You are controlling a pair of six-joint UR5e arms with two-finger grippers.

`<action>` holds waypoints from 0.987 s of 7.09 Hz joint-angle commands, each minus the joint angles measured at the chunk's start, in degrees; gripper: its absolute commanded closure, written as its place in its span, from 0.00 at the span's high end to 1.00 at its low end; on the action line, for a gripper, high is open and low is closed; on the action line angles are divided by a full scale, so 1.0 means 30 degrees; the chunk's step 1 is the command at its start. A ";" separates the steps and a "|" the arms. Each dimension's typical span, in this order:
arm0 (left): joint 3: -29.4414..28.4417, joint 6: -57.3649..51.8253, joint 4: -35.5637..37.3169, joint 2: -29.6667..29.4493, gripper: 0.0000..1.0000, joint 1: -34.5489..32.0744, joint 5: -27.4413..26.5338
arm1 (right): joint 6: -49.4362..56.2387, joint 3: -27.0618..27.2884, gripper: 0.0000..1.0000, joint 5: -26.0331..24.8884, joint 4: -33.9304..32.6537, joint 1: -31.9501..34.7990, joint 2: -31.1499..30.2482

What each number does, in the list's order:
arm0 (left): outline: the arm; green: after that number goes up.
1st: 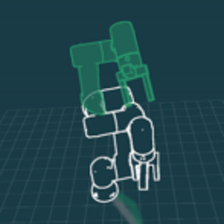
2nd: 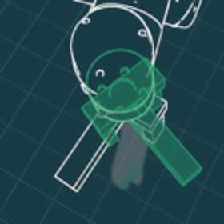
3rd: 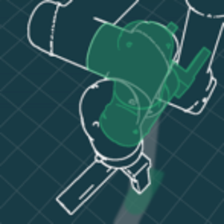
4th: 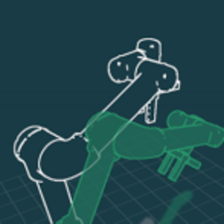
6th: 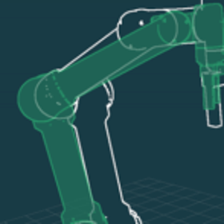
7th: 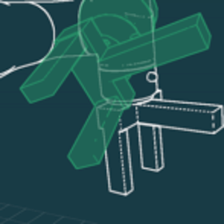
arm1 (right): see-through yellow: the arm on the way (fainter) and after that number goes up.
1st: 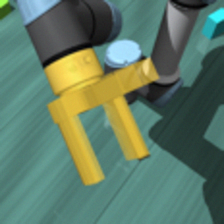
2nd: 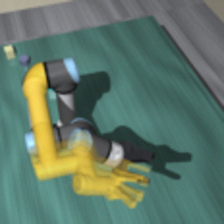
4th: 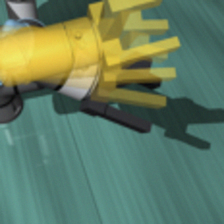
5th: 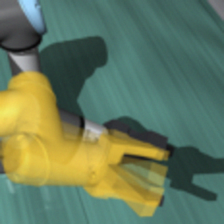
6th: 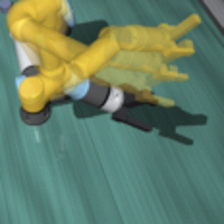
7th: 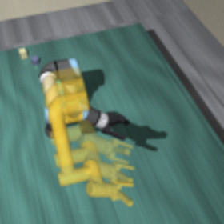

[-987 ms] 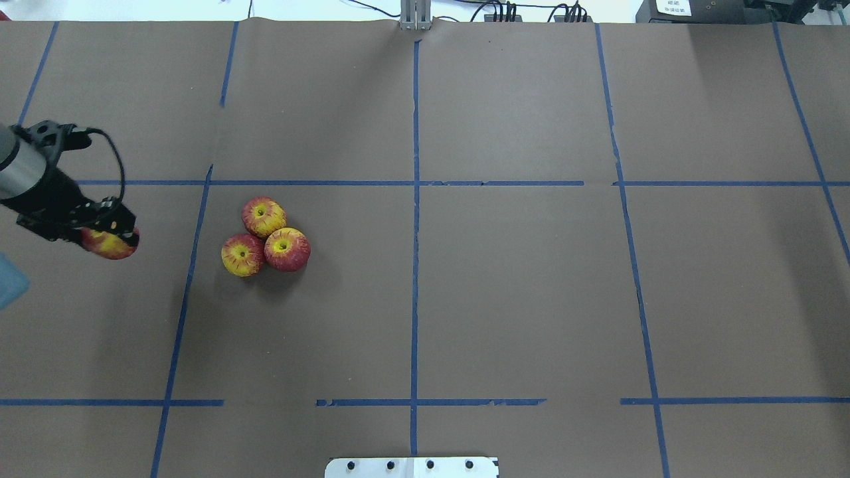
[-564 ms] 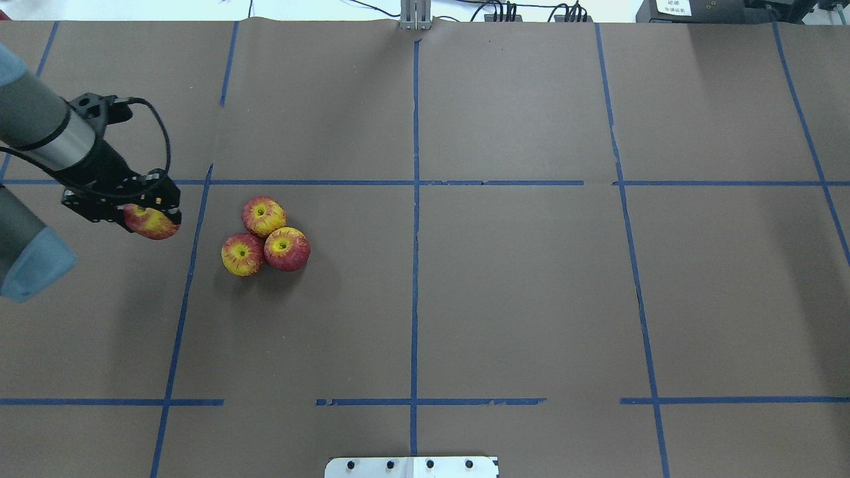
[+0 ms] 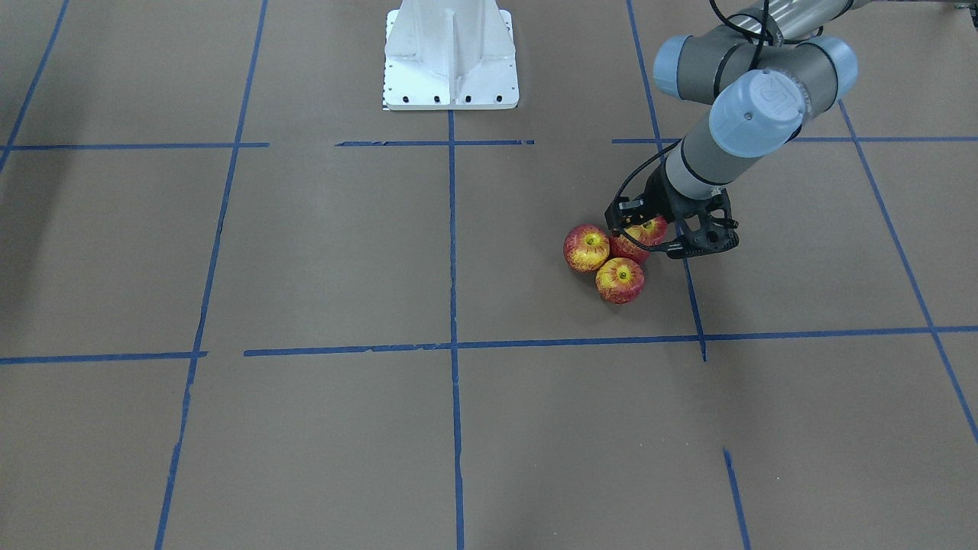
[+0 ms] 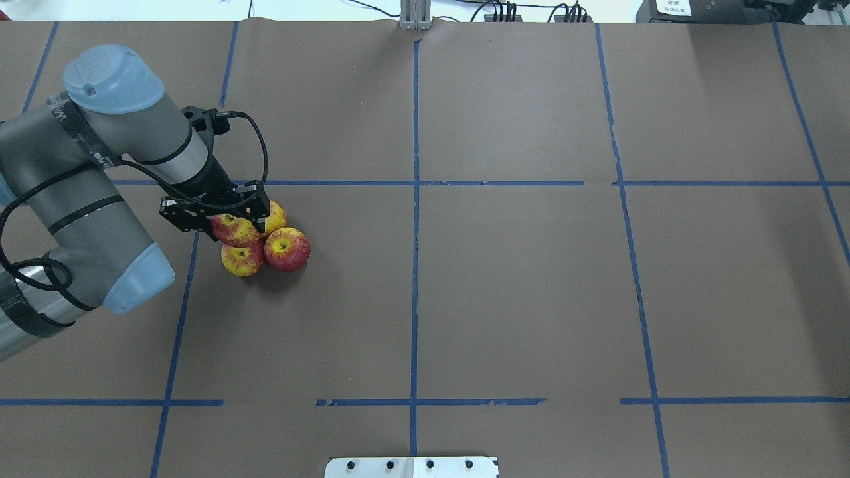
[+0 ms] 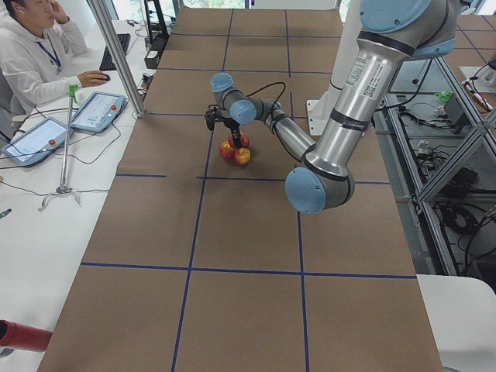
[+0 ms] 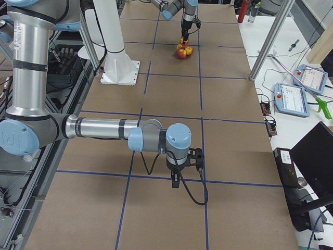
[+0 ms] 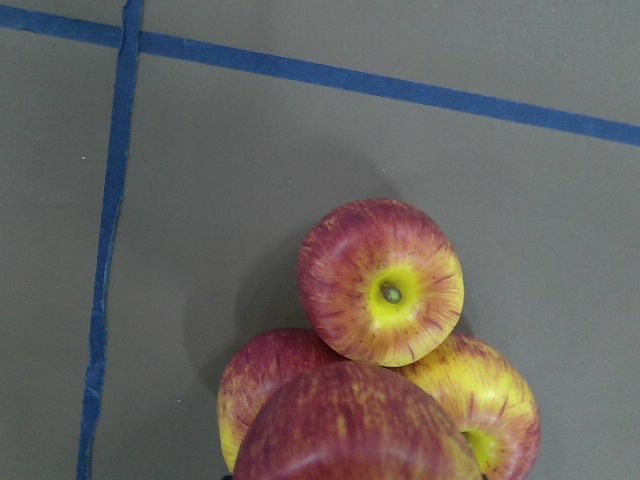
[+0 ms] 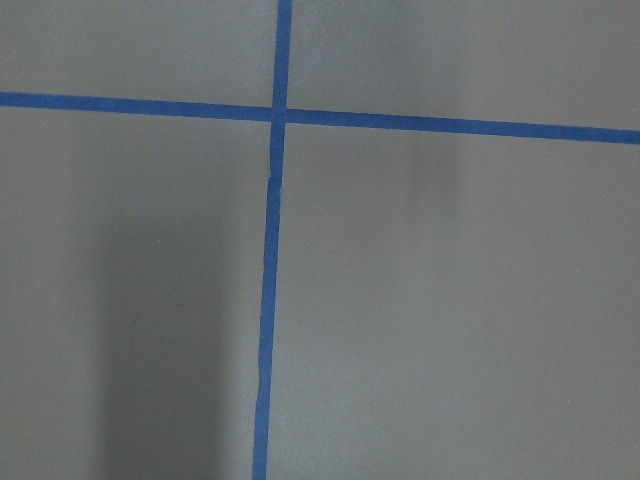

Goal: Stack apples
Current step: 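Carry the apple with the left gripper over the three-apple cluster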

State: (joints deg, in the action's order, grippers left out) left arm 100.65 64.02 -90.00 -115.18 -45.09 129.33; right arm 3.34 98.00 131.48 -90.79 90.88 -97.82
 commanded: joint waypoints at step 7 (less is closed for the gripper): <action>-0.1000 -0.0188 -0.0145 -0.0717 0.22 0.0703 -0.0834 | 0.0000 0.0001 1.00 0.0001 0.0000 0.0000 0.0000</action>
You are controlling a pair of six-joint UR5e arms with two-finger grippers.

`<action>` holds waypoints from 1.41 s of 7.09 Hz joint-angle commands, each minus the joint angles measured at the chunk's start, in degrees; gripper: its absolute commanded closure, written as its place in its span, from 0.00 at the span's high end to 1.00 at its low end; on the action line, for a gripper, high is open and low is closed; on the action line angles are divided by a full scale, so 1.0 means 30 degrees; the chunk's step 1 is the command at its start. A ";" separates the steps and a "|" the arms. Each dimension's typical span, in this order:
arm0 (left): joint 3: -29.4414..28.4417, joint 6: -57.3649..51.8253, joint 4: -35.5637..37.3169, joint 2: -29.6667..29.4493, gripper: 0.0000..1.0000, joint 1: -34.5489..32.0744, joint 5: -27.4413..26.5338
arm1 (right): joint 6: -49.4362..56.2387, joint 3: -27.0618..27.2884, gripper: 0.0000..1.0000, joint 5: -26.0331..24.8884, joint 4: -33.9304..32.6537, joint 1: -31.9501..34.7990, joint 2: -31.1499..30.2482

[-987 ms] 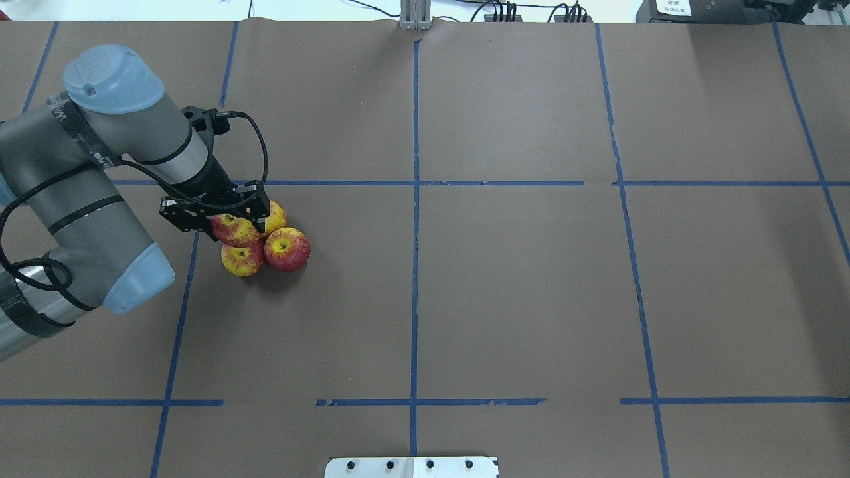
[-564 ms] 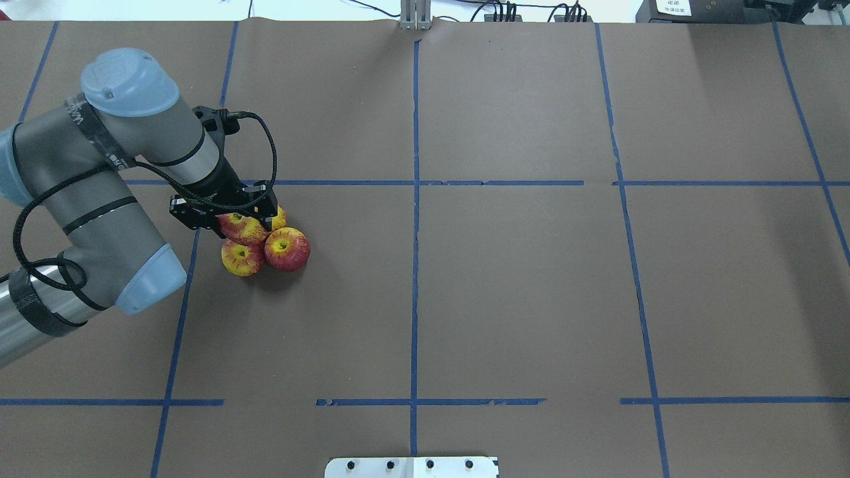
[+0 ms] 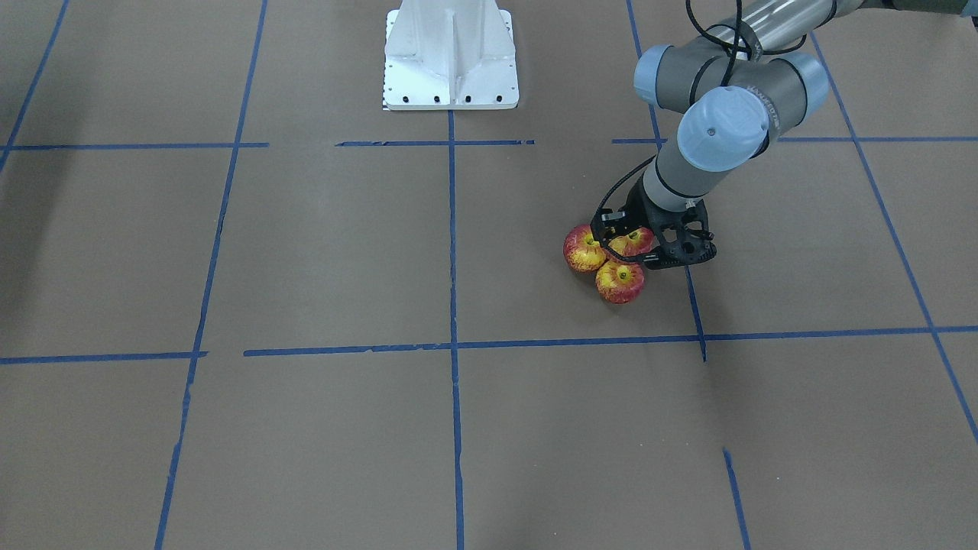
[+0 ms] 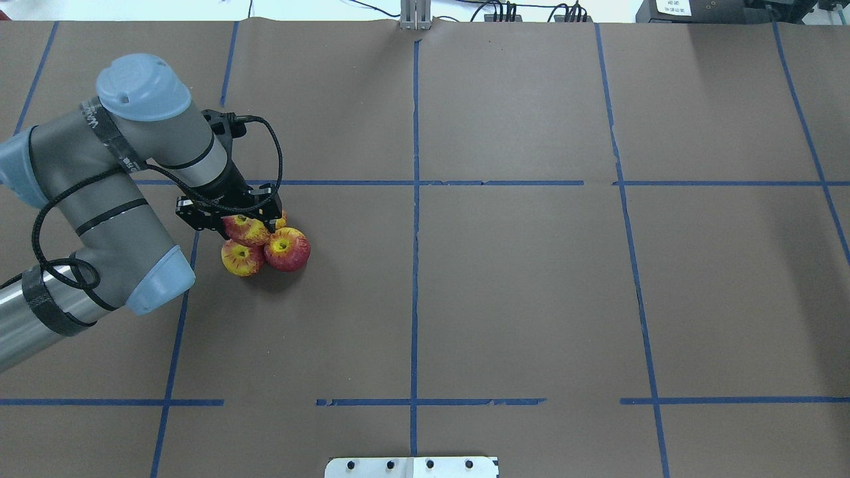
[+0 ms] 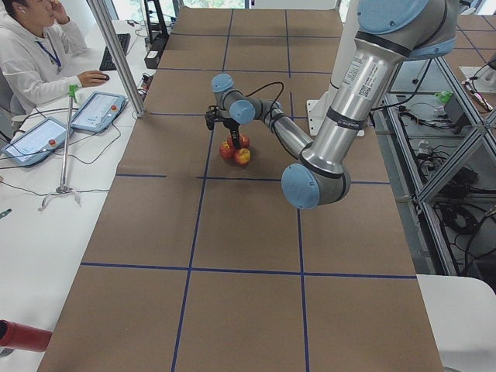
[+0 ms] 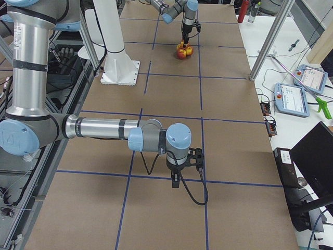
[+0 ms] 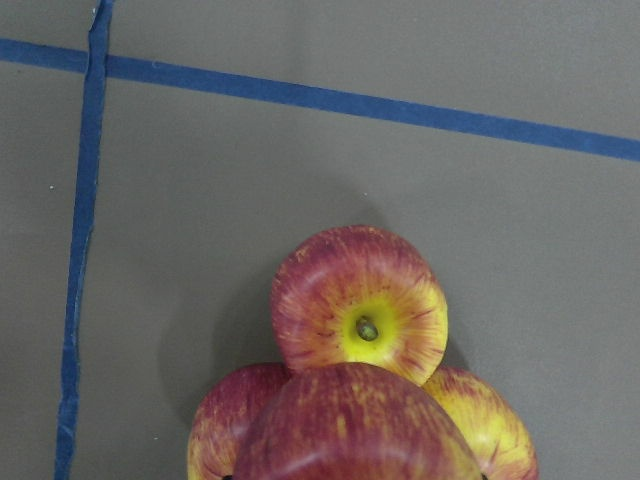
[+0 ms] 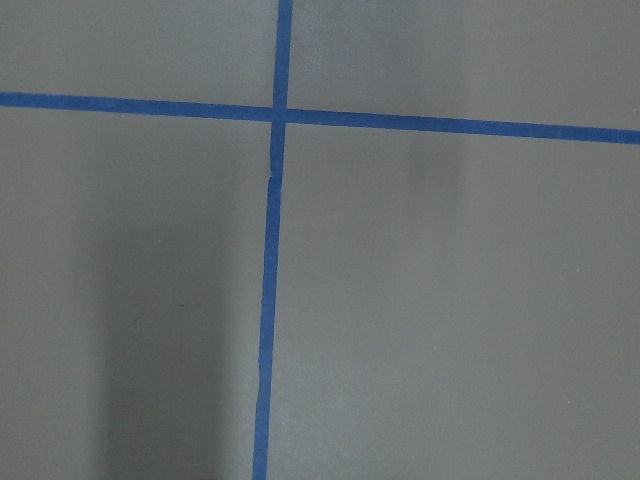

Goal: Stack apples
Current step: 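Carry the apple with the left gripper over the three-apple cluster, then lower the apple onto the cluster and open the left gripper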

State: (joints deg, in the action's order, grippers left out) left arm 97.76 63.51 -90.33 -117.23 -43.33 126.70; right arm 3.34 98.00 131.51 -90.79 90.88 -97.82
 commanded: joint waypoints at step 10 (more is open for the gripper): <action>0.4492 -0.2642 0.4727 0.0260 1.00 -0.3240 0.0072 | 0.0001 0.0000 1.00 -0.0007 0.0000 0.0000 0.0000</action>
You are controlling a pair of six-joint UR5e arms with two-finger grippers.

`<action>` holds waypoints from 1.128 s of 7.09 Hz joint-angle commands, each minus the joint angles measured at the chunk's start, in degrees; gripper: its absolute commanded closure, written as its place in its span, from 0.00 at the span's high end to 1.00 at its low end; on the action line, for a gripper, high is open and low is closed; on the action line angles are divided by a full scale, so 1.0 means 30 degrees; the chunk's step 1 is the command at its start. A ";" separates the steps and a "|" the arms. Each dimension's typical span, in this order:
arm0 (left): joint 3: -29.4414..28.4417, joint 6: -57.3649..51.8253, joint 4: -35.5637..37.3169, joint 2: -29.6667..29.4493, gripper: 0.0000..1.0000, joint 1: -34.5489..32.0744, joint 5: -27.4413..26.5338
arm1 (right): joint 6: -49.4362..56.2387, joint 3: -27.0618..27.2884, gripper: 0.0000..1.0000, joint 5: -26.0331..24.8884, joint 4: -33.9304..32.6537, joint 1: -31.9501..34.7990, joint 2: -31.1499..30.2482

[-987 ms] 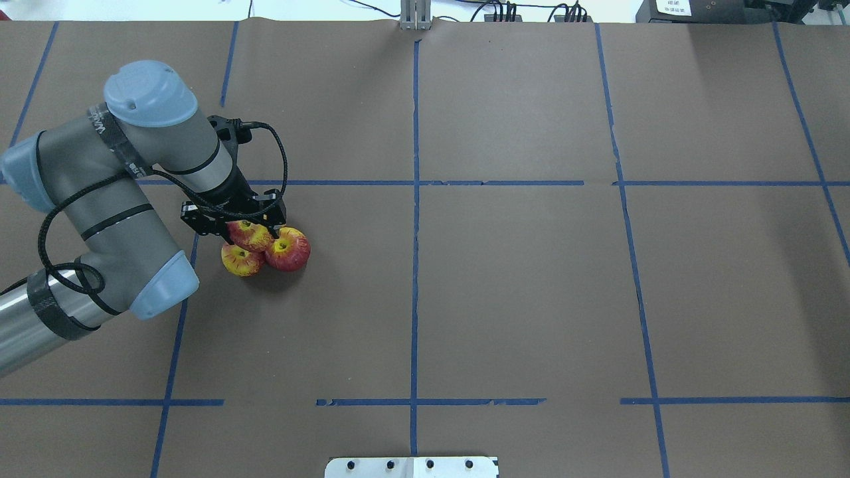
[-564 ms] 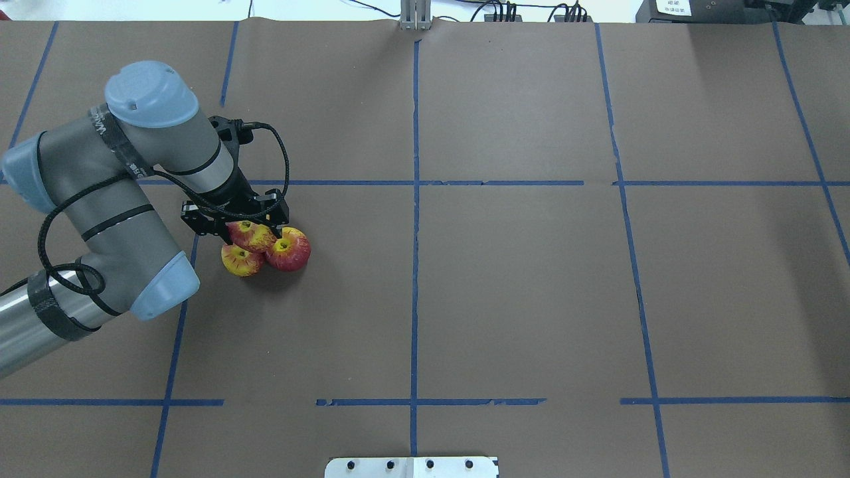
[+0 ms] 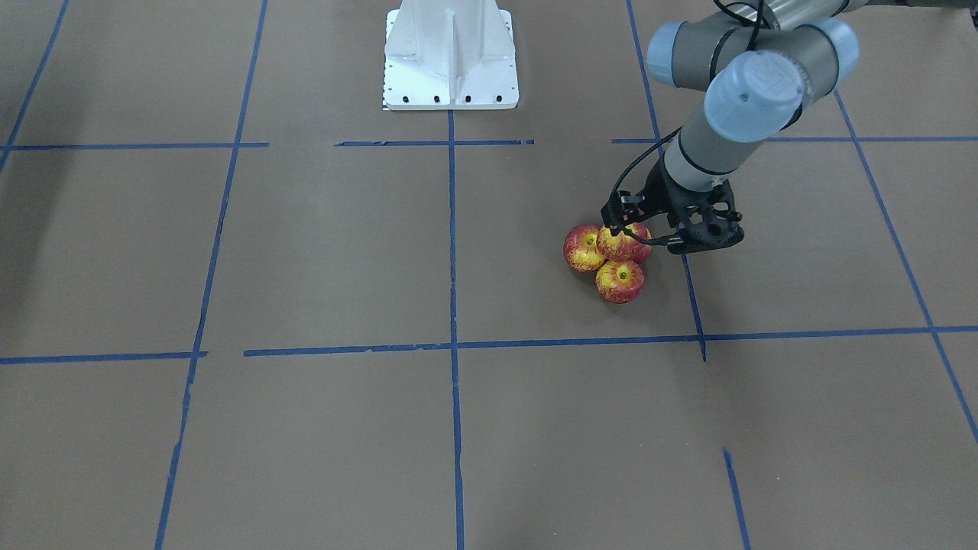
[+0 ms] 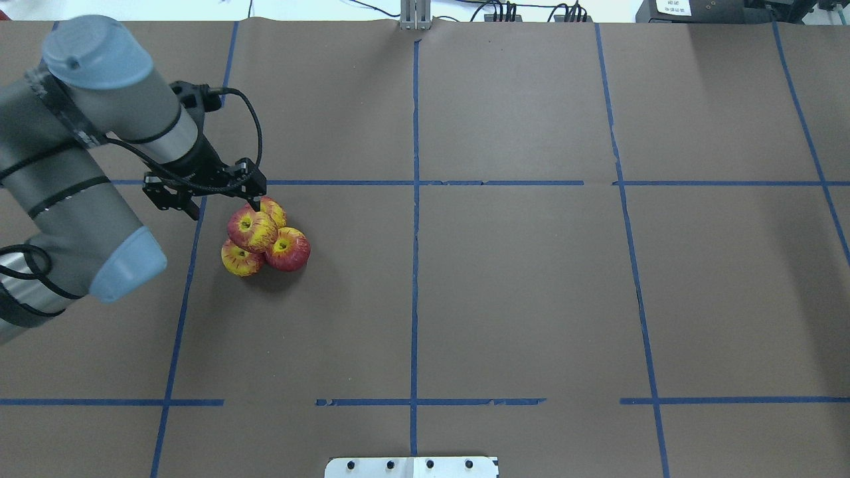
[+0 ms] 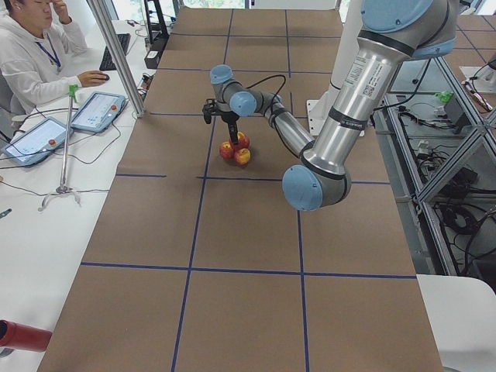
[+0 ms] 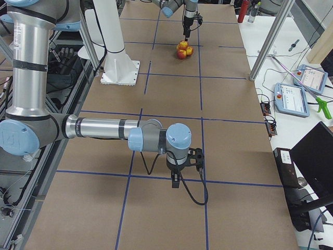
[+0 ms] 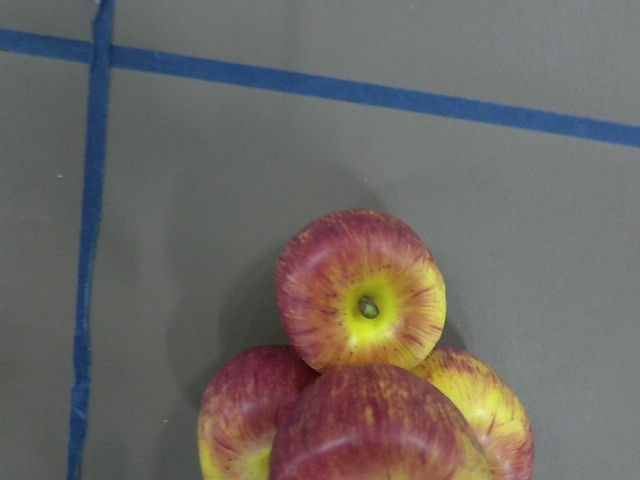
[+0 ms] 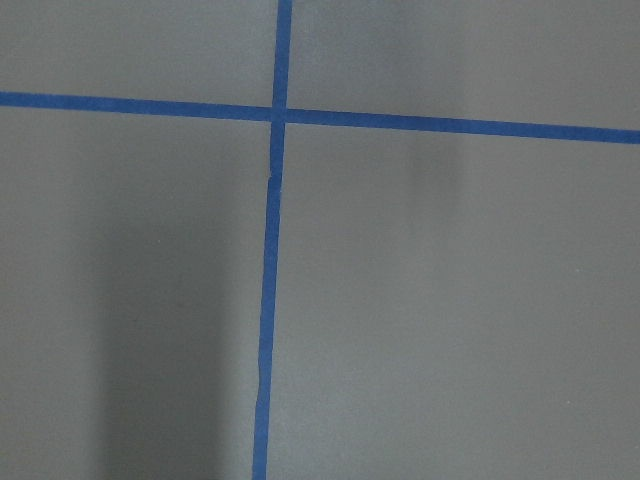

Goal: Stack apples

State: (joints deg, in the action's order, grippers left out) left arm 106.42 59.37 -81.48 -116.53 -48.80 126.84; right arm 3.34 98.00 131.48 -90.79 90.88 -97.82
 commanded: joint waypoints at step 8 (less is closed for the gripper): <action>-0.5339 -2.5327 0.1614 0.6910 1.00 -1.5298 0.1431 | 0.0000 0.0000 1.00 0.0000 0.0000 0.0000 0.0000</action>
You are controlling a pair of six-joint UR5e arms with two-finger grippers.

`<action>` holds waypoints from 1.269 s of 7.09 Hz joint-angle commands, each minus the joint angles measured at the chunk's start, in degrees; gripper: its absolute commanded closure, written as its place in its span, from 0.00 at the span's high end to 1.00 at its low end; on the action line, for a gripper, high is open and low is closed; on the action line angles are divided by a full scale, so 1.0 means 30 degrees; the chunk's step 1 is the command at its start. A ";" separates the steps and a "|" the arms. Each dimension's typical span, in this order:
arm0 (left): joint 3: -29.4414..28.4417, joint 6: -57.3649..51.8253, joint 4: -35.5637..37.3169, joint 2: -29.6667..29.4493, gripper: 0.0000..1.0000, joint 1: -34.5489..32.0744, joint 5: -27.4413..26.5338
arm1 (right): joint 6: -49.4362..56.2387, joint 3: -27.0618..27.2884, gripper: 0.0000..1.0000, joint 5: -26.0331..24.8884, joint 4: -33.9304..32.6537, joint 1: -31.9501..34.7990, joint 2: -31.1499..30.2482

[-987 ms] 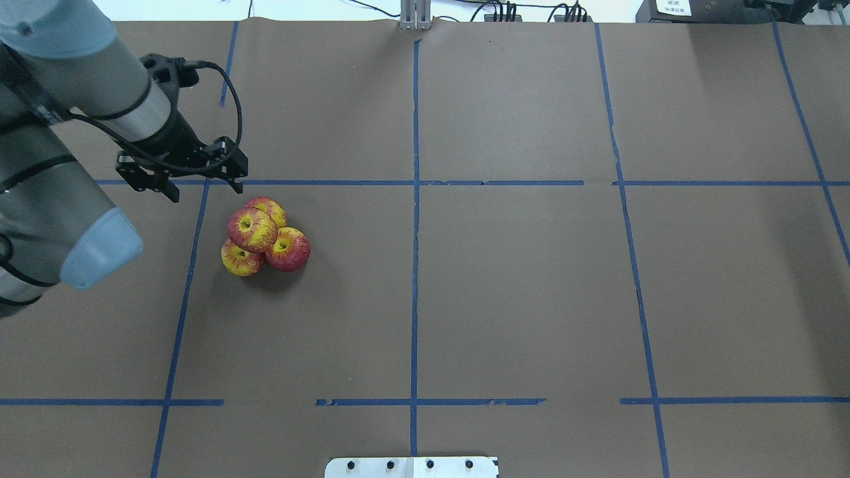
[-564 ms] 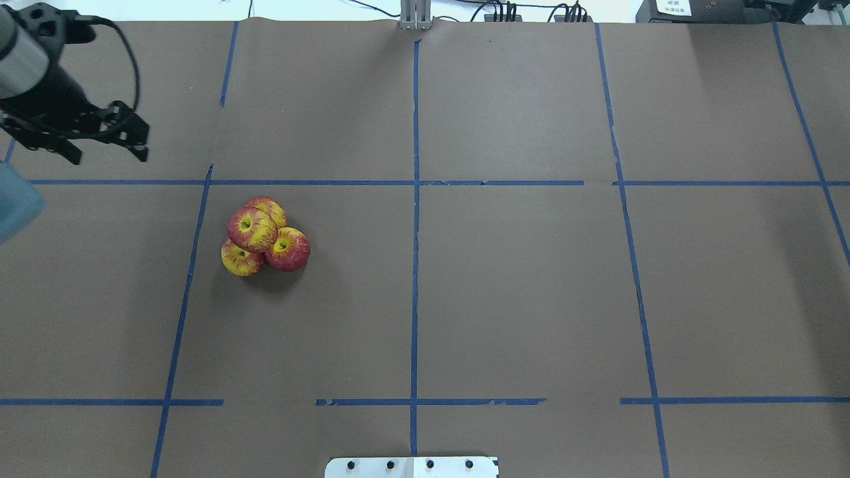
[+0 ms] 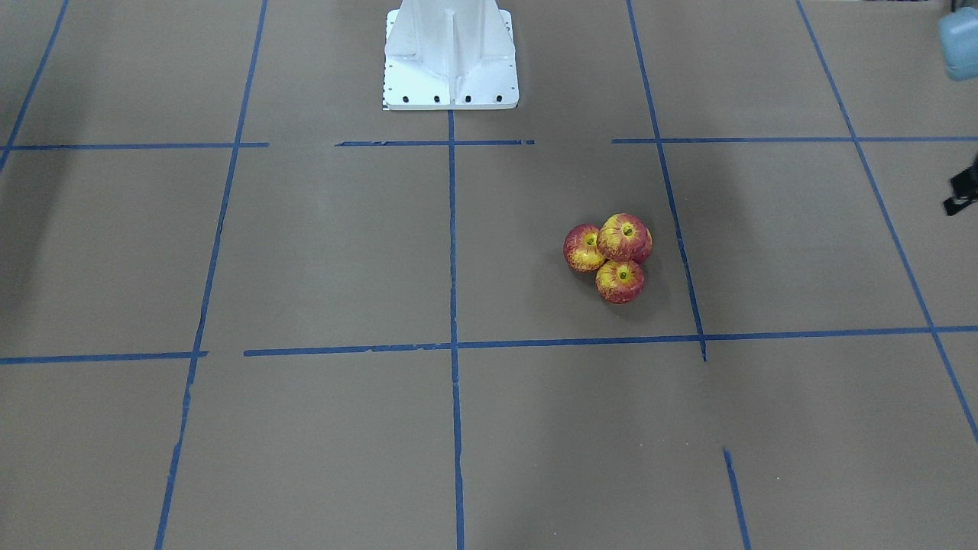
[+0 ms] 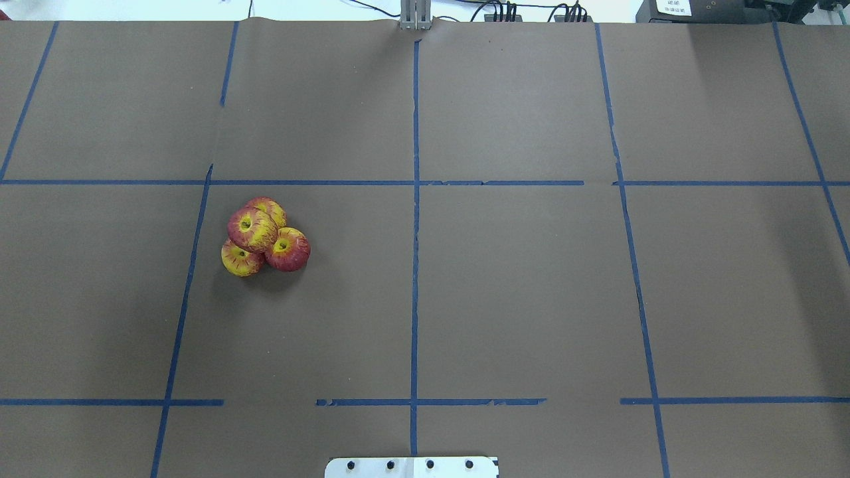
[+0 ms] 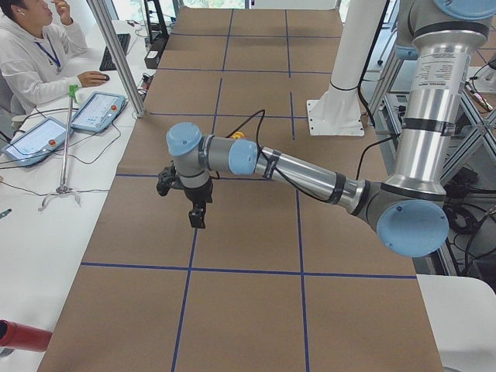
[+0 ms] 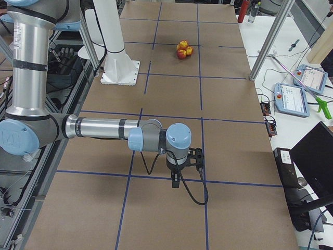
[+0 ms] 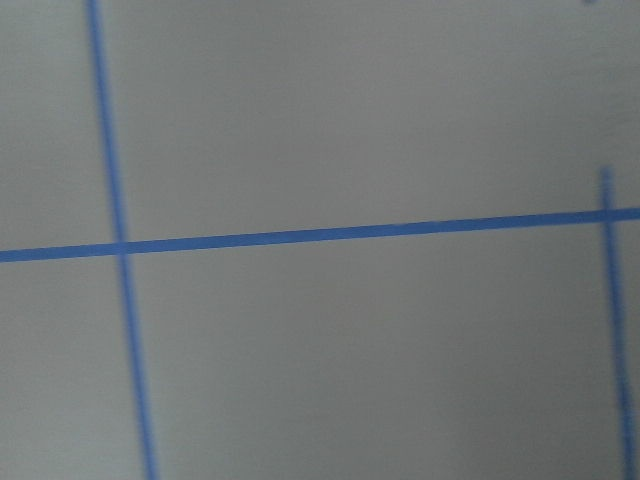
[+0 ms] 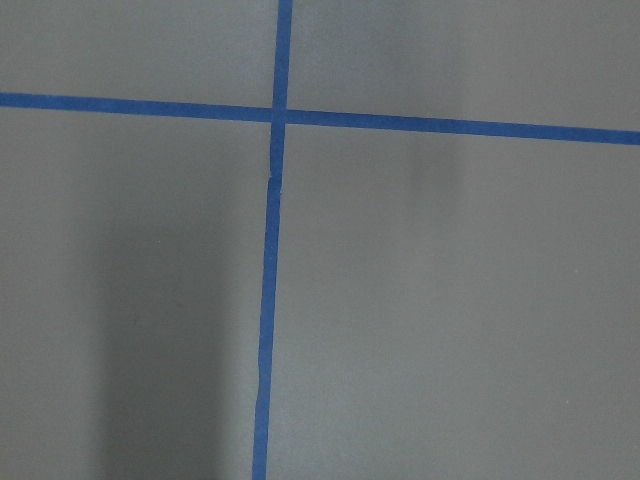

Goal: Stack apples

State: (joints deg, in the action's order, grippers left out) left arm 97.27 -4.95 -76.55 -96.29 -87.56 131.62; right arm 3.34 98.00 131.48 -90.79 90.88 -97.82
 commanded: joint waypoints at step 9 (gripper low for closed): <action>-0.0844 -0.2452 -0.0673 0.1860 1.00 -0.2482 0.0130 | 0.0001 0.0000 1.00 0.0001 0.0001 -0.0001 0.0001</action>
State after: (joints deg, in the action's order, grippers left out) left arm 94.50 -12.16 -77.80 -91.23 -95.08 132.02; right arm 3.34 98.00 131.49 -90.79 90.88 -97.82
